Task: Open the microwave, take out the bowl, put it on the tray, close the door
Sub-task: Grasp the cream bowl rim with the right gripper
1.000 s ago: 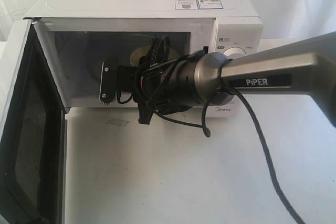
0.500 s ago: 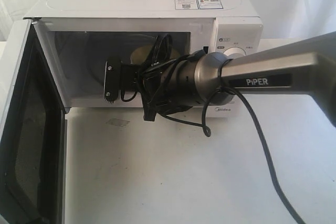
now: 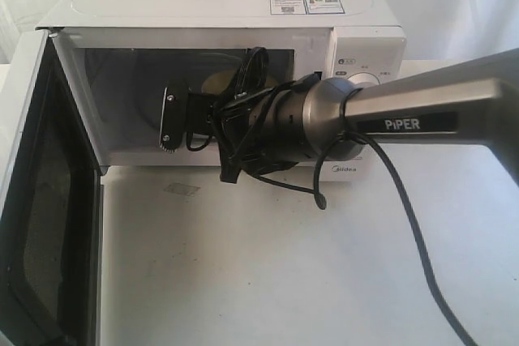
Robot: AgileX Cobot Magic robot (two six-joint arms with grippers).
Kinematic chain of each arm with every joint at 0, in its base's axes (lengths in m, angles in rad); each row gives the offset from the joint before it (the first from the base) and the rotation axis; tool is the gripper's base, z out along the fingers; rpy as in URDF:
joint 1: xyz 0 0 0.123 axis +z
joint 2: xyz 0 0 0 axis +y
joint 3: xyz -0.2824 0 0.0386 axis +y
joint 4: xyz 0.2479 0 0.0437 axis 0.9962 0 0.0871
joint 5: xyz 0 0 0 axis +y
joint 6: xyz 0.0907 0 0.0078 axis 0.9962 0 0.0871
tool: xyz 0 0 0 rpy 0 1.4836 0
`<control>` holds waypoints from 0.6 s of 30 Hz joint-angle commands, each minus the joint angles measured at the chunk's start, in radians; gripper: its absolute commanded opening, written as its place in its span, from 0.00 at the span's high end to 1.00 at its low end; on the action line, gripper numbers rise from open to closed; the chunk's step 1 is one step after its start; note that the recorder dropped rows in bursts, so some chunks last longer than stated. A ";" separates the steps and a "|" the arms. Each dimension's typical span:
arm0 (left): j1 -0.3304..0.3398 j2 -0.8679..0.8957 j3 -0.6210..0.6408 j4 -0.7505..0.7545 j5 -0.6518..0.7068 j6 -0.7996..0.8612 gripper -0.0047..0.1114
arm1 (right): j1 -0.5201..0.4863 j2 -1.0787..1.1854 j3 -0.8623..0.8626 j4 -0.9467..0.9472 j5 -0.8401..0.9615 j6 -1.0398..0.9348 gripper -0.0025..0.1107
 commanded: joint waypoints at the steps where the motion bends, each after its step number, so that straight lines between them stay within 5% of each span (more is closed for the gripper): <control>1: -0.002 -0.005 0.004 -0.004 0.003 -0.007 0.96 | 0.006 -0.041 -0.004 -0.007 0.027 0.012 0.68; 18: -0.002 -0.005 0.004 -0.004 0.003 -0.007 0.96 | 0.011 -0.027 -0.004 0.026 0.001 0.012 0.45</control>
